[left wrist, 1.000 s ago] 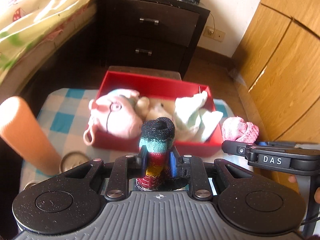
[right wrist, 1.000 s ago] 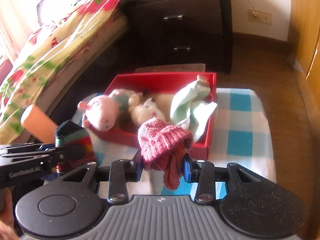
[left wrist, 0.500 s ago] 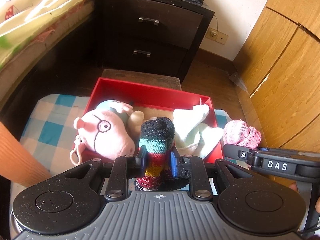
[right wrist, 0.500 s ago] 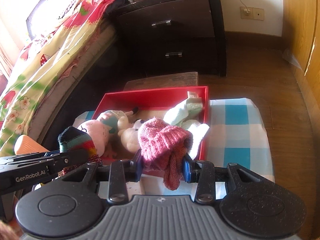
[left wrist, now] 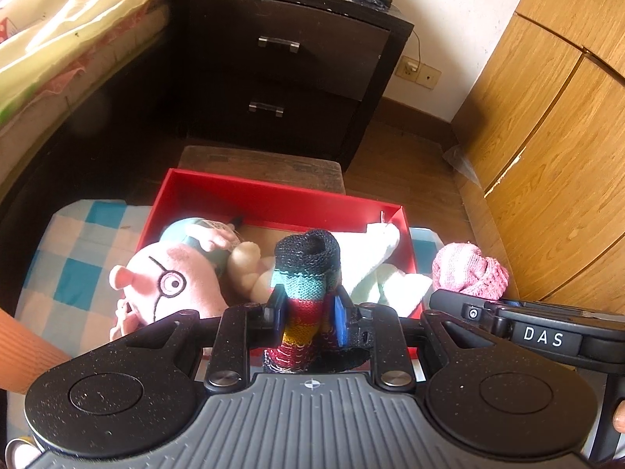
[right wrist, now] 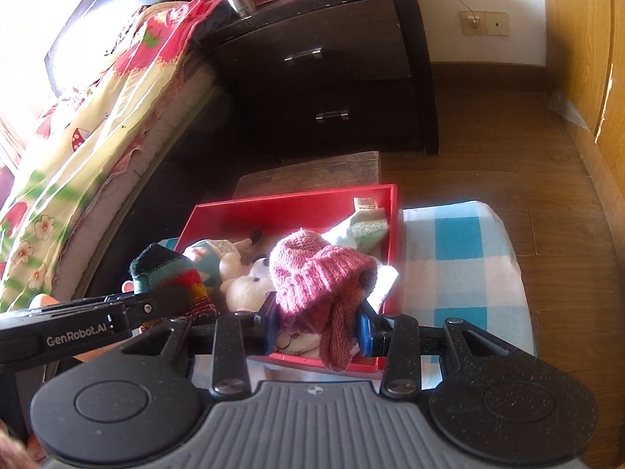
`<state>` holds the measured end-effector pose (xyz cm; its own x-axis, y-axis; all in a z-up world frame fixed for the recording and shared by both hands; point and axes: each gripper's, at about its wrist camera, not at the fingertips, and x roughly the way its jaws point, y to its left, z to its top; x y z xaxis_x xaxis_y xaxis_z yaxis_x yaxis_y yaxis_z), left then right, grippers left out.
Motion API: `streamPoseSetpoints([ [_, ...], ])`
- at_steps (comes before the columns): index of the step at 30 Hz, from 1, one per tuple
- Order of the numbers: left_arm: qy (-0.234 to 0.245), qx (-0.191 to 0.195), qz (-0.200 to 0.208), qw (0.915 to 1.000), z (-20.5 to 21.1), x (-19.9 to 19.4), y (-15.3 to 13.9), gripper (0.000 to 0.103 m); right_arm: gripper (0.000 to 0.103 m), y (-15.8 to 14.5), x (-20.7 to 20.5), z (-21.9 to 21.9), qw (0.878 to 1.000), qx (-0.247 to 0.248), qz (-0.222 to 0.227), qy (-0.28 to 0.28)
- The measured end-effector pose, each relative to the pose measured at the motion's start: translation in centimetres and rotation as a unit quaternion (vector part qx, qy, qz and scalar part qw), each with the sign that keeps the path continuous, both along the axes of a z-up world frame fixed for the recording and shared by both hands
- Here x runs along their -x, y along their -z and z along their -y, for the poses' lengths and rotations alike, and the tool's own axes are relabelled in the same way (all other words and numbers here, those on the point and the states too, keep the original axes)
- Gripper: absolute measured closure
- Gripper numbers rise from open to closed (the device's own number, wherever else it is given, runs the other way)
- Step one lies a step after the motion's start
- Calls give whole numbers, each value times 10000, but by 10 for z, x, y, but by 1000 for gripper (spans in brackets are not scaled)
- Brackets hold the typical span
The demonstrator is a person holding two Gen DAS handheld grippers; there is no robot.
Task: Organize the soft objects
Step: 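Open the left tool over the box while the right tool releases the hat inside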
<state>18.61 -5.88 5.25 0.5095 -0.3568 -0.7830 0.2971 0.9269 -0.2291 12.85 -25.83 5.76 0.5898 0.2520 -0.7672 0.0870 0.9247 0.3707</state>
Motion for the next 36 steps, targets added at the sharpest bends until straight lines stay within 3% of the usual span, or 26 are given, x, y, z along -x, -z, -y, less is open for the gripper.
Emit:
streamPoseSetpoints([
  [11, -60, 65, 93, 9999, 2, -16, -2, 79, 87, 4, -15, 3, 9998, -123, 68, 119],
  [28, -288, 157, 220, 9992, 4, -52, 17, 74, 85, 42, -48, -8, 9998, -121, -27, 172],
  [30, -269, 110, 189, 9994, 6, -54, 21, 74, 80, 44, -50, -11, 9999, -54, -47, 130],
  [34, -237, 103, 207, 9995, 6, -53, 20, 69, 57, 43, -51, -15, 9998, 68, 15, 169],
  [36, -253, 96, 222, 9994, 4, -51, 19, 68, 57, 42, -51, -15, 9998, 45, 62, 199],
])
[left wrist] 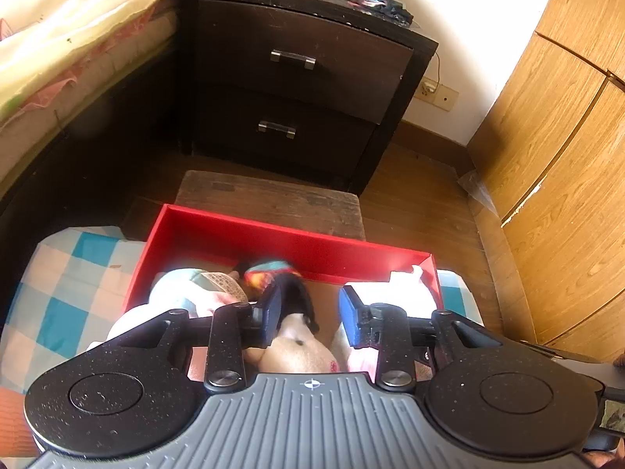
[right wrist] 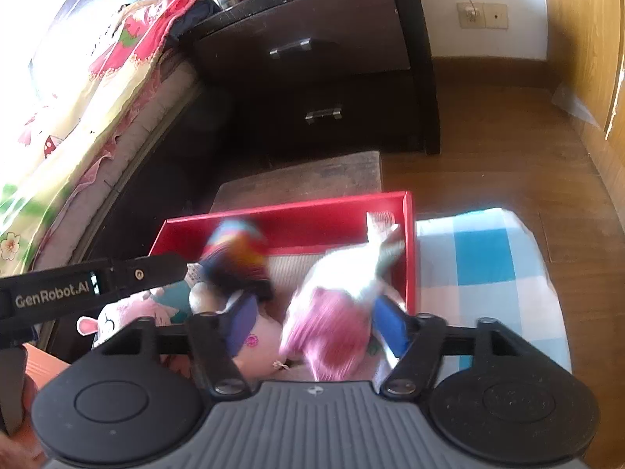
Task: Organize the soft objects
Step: 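Open the left tool over the box while the right tool releases the hat inside, then move the left tool to a blue face mask while the right tool moves toward the other mask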
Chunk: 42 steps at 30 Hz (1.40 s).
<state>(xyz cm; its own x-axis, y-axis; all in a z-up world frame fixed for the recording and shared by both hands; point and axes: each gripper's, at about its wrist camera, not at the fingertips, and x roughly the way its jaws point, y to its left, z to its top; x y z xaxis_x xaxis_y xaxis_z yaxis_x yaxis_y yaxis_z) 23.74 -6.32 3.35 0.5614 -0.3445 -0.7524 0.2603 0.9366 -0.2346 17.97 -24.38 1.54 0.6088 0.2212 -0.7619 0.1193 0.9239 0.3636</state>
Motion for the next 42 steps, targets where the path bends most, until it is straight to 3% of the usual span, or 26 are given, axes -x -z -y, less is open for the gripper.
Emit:
streamPoseSetpoints([
  [9, 50, -172, -1, 9998, -9, 23, -14, 60, 57, -14, 9, 4, 9999, 72, -64, 35],
  [19, 114, -437, -39, 9990, -30, 86, -21, 53, 57, -47, 49, -3, 9995, 275, -21, -140],
  [32, 73, -954, -619, 9935, -83, 155, 25, 52, 57, -56, 100, -36, 9972, 376, -143, -629],
  [38, -24, -1061, -1031, 9890, -97, 153, 55, 51, 57, -52, 115, -46, 9963, 384, -218, -742],
  [42, -203, -891, -1285, 9875, -103, 145, 72, 48, 57, -49, 119, -46, 9965, 265, -277, -748],
])
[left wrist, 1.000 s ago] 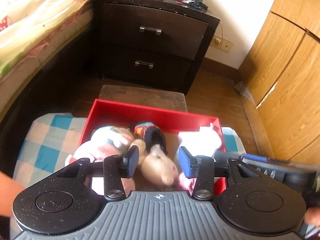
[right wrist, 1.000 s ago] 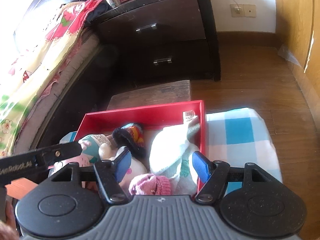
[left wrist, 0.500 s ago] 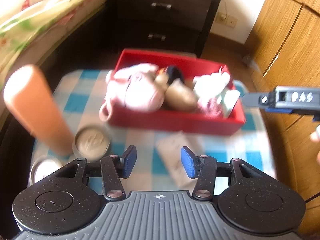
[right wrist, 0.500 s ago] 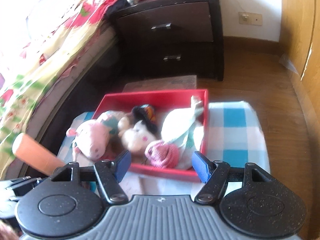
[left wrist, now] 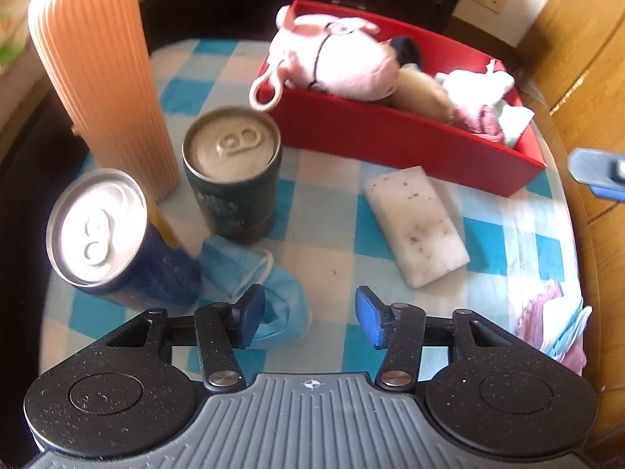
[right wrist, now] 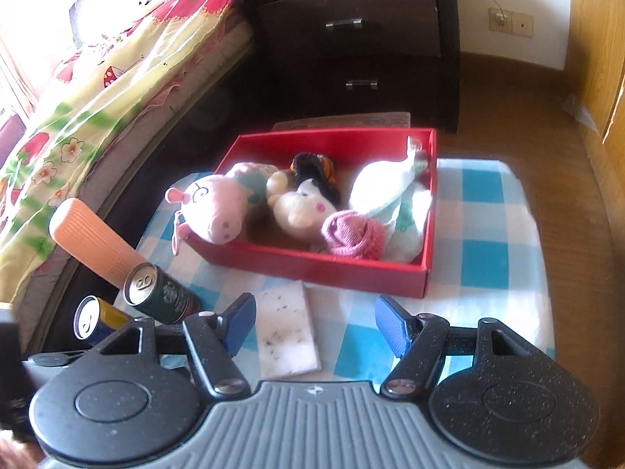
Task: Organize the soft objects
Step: 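Move the left tool to a blue face mask while the right tool moves toward the other mask, then grasp a blue face mask with the left tool while the right tool grasps the second blue mask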
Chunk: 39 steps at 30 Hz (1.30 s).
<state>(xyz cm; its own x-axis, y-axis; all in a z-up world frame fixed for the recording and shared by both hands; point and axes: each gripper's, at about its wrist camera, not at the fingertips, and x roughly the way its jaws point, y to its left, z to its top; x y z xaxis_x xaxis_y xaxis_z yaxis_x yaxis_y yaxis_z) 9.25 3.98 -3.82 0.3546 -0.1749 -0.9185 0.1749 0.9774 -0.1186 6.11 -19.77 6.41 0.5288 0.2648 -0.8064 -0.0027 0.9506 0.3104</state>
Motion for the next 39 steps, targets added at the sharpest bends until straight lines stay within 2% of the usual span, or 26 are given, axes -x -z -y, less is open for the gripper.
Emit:
streamPoseSetpoints([
  [4, 10, -503, -13, 9987, 6, -1, 13, 44, 57, 3, 0, -2, 10000, 33, -36, -78],
  [8, 6, -466, -137, 9988, 8, -5, 23, 46, 57, 6, -2, 0, 9999, 59, -62, -110],
  [11, 45, -520, -262, 9983, 11, -5, 30, 58, 57, 6, 1, 4, 9999, 60, -74, -134],
  [12, 77, -535, -273, 9982, 12, -4, 31, 65, 57, 5, 4, 7, 9998, 79, -73, -142],
  [13, 122, -544, -268, 9981, 13, -3, 30, 66, 57, 5, 7, 9, 9998, 111, -73, -145],
  [17, 318, -401, -265, 9983, 20, 4, 25, 71, 57, 12, 30, 26, 9996, 181, -204, -22],
  [21, 525, -168, -218, 9982, 28, 15, 14, 73, 57, 30, 53, 41, 9977, 364, -558, 85],
  [24, 654, -47, -140, 9977, 37, 21, 5, 73, 49, 47, 68, 53, 9947, 553, -844, 202],
  [31, 816, 192, -102, 9964, 55, 27, -10, 73, 48, 85, 86, 74, 9870, 668, -1401, 426],
  [36, 955, 228, -107, 9951, 64, 27, -9, 72, 48, 101, 78, 71, 9857, 507, -1536, 472],
  [39, 994, 194, -133, 9948, 65, 28, -7, 72, 48, 95, 77, 65, 9882, 608, -1342, 424],
])
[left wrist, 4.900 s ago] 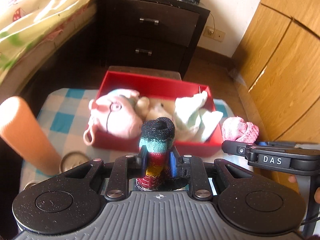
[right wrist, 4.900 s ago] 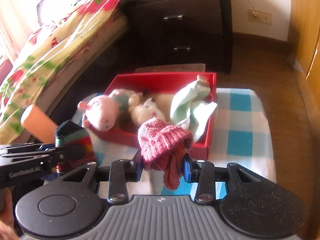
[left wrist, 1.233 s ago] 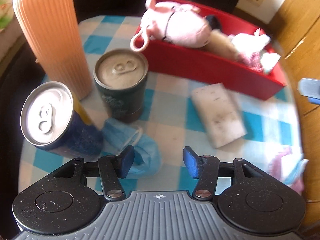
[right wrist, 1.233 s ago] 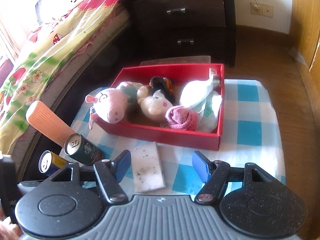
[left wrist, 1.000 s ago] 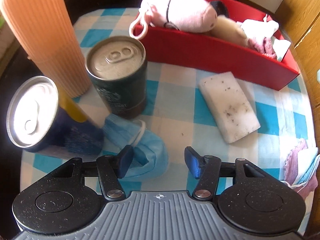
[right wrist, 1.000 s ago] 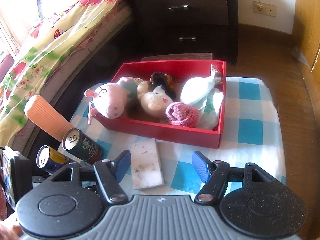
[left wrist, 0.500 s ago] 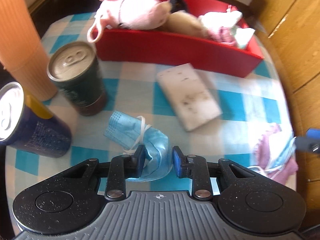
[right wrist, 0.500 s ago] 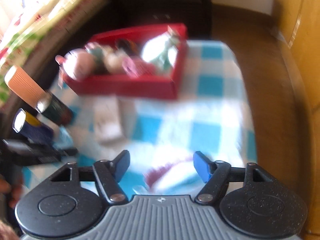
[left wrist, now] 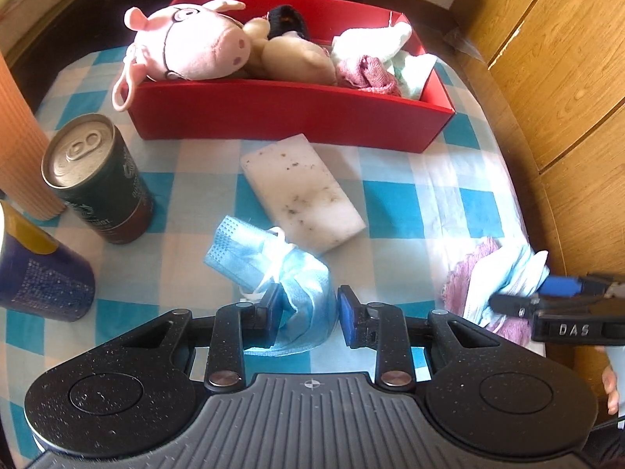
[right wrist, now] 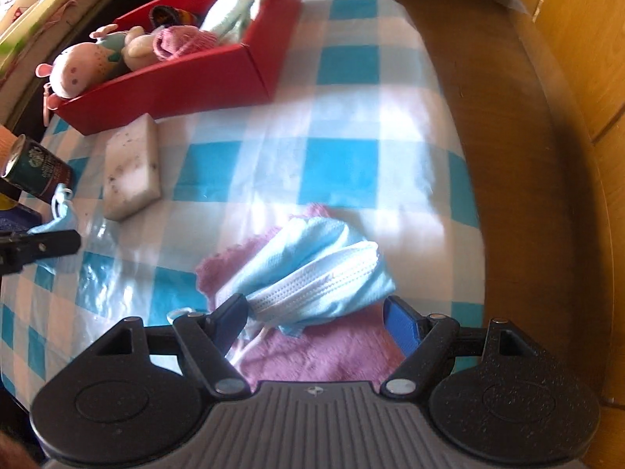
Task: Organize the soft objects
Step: 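Grasp a blue face mask with the left tool while the right tool grasps the second blue mask, then carry both blue masks in the left and right tools to the red box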
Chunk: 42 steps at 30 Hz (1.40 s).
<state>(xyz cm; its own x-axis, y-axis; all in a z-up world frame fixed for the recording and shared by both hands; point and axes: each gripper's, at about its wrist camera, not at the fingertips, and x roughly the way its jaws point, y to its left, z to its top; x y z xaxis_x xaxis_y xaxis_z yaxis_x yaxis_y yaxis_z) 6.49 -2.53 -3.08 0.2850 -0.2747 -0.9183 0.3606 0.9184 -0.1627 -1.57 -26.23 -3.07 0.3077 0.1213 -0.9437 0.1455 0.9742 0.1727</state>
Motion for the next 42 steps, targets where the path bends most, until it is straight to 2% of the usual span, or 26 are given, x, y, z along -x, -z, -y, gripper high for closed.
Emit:
streamPoseSetpoints([
  [3, -31, -3, -36, 10000, -2, -1, 2, 71, 48, -4, -4, -3, 9995, 167, 265, -53],
  [5, -46, -2, -32, 10000, -3, -1, 1, 71, 48, 2, -8, -2, 9997, 102, 201, -2],
  [6, -45, 3, -29, 10000, -4, -1, 1, 71, 55, 5, -9, 0, 9998, -21, 188, 83],
  [7, -44, 10, -28, 10000, -4, -1, 1, 71, 67, 7, -9, 1, 9996, -158, 173, 131],
  [8, -35, 15, -29, 10000, -5, -1, 1, 70, 72, 7, -10, 1, 9995, -245, 161, 145],
  [11, -17, 4, -29, 10000, -4, 0, 0, 70, 77, 5, -10, -6, 9997, -119, 215, 40],
  [16, 42, -13, 0, 10000, -3, 1, -1, 70, 88, -5, -9, -12, 9992, -196, 339, -14],
  [24, 62, -42, 44, 10000, -2, 2, -4, 70, 100, -16, -7, -18, 9979, -417, 484, -145],
  [37, 131, -42, 73, 9999, -1, 4, -5, 69, 103, -27, -7, -18, 9954, -680, 663, -97],
  [42, 156, -52, 68, 9998, 0, 4, -3, 69, 103, -13, -18, -22, 9960, -781, 420, -74],
])
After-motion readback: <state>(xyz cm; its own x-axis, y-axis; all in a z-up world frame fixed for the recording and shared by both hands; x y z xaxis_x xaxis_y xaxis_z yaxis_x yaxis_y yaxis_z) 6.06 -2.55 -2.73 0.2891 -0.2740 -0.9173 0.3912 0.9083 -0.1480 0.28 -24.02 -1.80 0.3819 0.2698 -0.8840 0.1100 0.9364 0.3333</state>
